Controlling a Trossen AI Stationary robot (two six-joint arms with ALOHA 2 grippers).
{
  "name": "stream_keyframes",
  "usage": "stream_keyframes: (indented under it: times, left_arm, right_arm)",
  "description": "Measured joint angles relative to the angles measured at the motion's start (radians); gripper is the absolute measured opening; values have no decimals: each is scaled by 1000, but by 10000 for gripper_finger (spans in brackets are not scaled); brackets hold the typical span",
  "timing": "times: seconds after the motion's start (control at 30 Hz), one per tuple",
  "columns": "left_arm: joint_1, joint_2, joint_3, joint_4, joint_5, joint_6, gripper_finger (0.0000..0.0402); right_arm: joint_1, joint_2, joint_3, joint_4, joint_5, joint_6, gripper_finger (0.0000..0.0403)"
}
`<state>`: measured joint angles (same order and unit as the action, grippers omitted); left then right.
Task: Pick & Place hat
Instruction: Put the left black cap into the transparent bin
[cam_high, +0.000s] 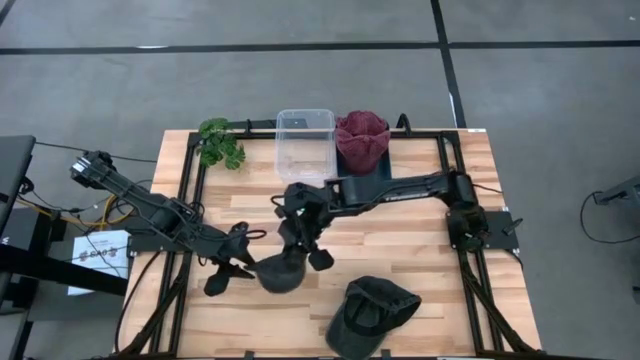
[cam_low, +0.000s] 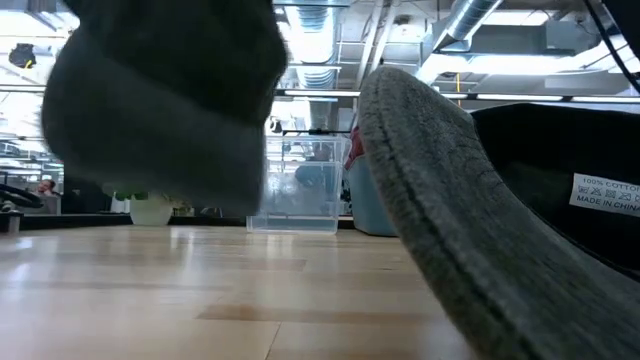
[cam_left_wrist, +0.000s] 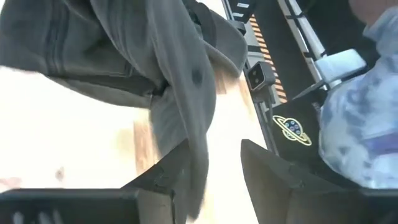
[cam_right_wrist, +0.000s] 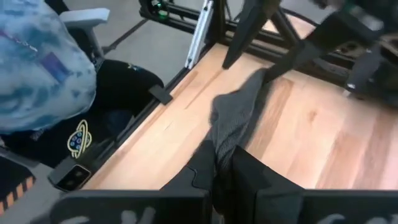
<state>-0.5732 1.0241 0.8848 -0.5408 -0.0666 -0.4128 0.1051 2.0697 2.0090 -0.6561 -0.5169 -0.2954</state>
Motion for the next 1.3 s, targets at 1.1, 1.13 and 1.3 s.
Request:
stream_keyframes:
  times: [1.1,1.13,1.3]
  left_arm:
    - [176,9,0,189,-62,309,131]
    - [183,17,0,194,-54,311,131]
    - [212,71,0,230,4,340,131]
  right_arm:
    - [-7,-55,-1,-136,104,25,14]
    - [-7,-55,-1,-135,104,25,14]
    - [-8,-55,-1,-134,101,14,14]
